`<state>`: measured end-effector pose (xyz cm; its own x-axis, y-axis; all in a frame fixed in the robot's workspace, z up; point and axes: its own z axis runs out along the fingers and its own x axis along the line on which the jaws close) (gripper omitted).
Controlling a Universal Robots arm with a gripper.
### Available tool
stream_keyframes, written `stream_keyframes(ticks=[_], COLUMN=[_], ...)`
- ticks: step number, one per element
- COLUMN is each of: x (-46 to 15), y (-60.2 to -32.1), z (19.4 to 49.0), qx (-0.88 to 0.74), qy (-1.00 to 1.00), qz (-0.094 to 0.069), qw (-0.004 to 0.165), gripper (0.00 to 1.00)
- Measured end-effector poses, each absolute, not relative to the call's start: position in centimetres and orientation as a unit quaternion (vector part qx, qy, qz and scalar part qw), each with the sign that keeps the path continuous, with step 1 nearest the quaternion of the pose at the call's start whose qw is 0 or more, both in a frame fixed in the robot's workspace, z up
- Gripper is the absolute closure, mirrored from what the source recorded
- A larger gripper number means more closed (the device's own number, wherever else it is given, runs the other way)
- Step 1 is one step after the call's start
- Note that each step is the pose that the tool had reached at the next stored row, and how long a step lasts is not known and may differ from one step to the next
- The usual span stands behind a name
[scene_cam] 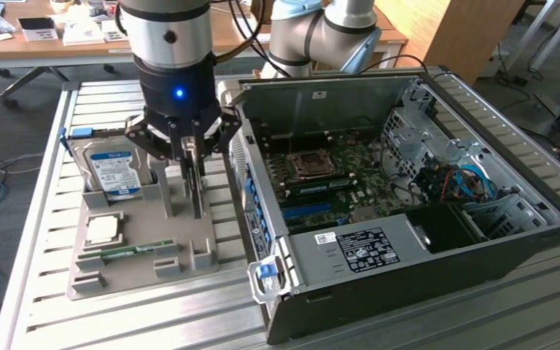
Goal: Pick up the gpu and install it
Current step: 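Pick up the gpu and move the gpu toward the slot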
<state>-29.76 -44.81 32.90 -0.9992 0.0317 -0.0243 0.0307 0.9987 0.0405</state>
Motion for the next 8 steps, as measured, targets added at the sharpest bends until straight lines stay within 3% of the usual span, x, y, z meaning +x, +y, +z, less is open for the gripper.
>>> stream_keyframes(ticks=[8], x=[-29.7], y=[-44.8], z=[35.4], qx=[0.016], qy=[1.000], qz=[0.020], qw=[0.012], gripper=[0.73])
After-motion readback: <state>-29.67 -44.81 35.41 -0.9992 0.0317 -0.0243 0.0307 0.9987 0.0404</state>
